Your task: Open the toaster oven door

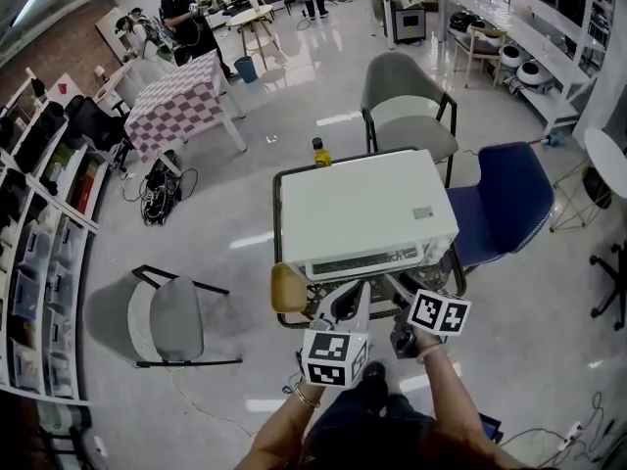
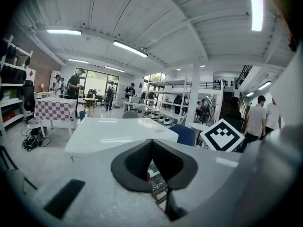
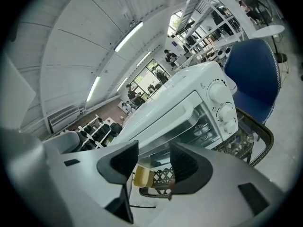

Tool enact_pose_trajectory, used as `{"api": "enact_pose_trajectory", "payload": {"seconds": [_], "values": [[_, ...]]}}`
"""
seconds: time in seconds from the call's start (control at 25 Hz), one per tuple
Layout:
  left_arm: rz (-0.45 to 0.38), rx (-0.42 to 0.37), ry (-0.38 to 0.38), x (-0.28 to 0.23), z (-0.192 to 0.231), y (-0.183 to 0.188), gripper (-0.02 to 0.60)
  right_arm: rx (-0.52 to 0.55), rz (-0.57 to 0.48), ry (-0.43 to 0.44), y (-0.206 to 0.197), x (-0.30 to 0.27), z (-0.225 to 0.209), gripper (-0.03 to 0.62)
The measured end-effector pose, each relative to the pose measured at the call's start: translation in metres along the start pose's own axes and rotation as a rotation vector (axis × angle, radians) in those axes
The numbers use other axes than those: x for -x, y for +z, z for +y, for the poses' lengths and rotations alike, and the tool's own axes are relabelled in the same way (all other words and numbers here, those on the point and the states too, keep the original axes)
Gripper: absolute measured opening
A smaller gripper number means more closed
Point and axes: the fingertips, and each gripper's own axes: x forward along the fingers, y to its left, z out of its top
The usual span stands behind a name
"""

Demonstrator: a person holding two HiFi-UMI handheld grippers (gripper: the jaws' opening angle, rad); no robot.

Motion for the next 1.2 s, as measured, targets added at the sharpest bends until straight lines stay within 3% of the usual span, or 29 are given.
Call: {"api": "enact_pose_trajectory", "payload": {"seconds": [0.28, 0.76, 1.2], "values": [[0.010, 0.014, 0.014, -0.005, 0.010, -0.005, 0.014, -0.119, -0.001, 0.048, -0.002, -0.015, -0.004, 0.236], [0.030, 0.032, 0.031, -0.011, 0.021, -0.012, 0.014, -0.239, -0.008, 0.067, 0.002, -0.038, -0.015, 0.247], [0.017, 0.044, 0.048, -0.013, 0.029, -0.012, 0.014, -0.246, -0.020, 0.040, 0.007, -0.050, -0.019, 0.247]]}}
